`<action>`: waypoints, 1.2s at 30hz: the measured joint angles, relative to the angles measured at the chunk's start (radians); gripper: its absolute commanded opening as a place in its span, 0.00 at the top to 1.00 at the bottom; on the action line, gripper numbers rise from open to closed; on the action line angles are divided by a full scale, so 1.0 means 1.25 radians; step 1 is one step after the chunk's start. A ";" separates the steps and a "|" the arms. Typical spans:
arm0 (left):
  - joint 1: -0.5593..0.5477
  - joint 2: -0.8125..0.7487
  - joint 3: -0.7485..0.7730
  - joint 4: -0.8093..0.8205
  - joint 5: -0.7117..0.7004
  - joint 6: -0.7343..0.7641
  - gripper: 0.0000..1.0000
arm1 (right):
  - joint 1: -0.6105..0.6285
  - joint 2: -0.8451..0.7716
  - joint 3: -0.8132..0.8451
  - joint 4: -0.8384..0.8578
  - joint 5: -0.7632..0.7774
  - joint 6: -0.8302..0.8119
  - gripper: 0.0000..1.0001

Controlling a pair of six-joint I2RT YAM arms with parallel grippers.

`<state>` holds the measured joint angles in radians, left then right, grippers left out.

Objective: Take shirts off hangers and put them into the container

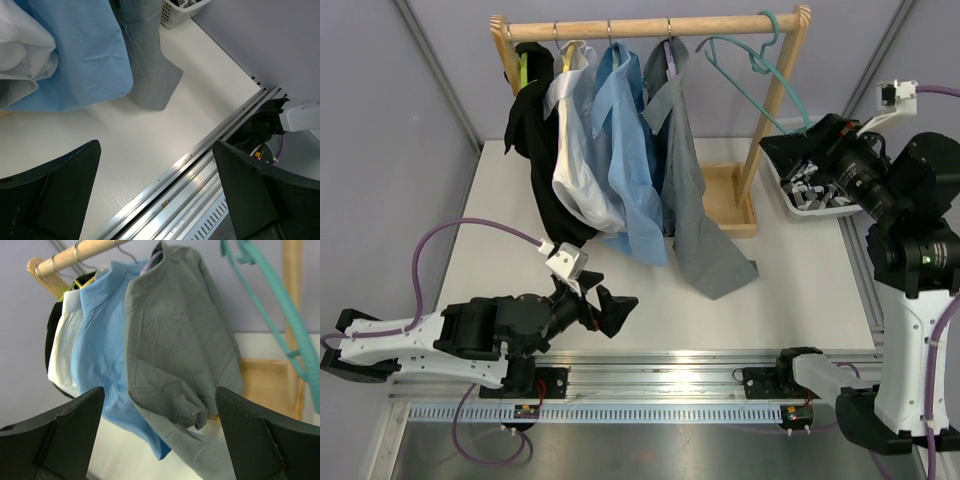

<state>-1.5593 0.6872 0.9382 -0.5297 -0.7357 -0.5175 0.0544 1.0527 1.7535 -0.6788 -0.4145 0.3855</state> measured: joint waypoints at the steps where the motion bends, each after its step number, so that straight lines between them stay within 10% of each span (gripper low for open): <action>1: 0.000 0.000 0.000 0.001 0.000 0.000 0.01 | 0.012 0.018 0.011 -0.005 -0.009 0.000 0.01; 12: 0.000 -0.028 0.000 0.005 -0.001 0.000 0.01 | 0.428 0.340 0.334 -0.164 0.229 -0.094 0.01; 20: 0.000 -0.117 -0.027 -0.002 -0.005 -0.011 0.01 | 0.506 0.558 0.686 -0.312 0.518 -0.177 0.01; 27: 0.000 -0.132 -0.039 -0.002 -0.008 -0.013 0.01 | 0.531 0.627 0.712 -0.342 0.598 -0.203 0.01; 36: 0.000 -0.167 -0.062 -0.012 -0.008 -0.025 0.01 | 0.533 0.678 0.697 -0.362 0.658 -0.226 0.42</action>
<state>-1.5593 0.4782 0.8612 -0.5449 -0.7460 -0.5488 0.7212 1.8996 2.6247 -1.1316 0.4084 0.1024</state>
